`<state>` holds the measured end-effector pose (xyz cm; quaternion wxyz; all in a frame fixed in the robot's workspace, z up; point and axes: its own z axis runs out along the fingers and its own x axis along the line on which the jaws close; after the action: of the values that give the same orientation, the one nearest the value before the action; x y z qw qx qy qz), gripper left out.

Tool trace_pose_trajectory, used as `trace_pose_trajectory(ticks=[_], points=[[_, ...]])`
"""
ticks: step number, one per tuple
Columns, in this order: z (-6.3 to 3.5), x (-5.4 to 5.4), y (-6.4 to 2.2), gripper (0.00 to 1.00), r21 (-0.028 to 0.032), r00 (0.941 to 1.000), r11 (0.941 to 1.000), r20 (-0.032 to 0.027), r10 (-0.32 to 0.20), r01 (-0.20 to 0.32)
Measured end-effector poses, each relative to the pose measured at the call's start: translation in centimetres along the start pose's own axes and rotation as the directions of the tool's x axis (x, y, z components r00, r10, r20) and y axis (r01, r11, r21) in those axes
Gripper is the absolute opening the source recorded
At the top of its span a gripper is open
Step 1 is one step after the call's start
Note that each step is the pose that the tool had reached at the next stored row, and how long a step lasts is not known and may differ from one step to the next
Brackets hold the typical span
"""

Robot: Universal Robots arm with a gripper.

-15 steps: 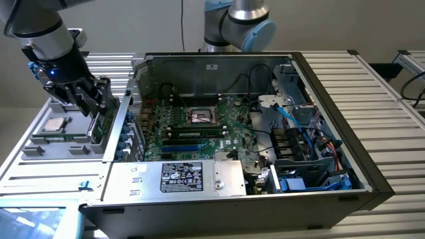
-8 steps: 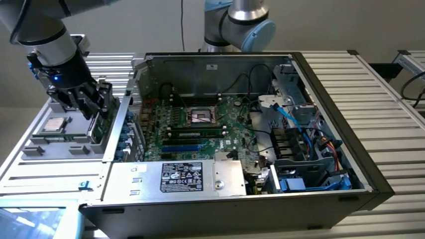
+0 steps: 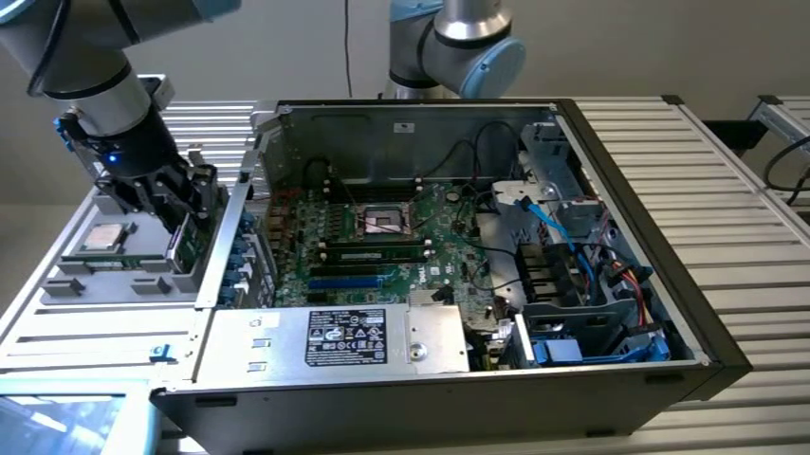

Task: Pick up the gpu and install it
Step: 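Pick up the gpu and move the gpu toward the slot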

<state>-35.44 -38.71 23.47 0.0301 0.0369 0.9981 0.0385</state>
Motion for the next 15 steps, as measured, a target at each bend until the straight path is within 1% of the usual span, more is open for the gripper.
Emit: trace_pose_trajectory(ticks=[1, 2, 8, 13, 15], points=[[0.10, 0.0, 0.02, 0.50, -0.0006, 1.0000, 1.0000, 0.0023, 0.000, 0.000], [0.24, 0.1, 0.05, 0.50, -0.0006, 1.0000, 1.0000, 0.0029, 0.000, 0.000], [1.11, 0.2, 0.39, 0.50, -0.0005, 1.0000, 1.0000, 0.0033, 0.000, 0.000], [1.30, 0.2, 0.41, 0.50, -0.0014, 1.0000, 1.0000, 0.0049, 0.000, 0.000], [1.38, 0.4, 0.40, 0.50, -0.0027, 1.0000, 1.0000, 0.0070, 0.000, 0.000]])
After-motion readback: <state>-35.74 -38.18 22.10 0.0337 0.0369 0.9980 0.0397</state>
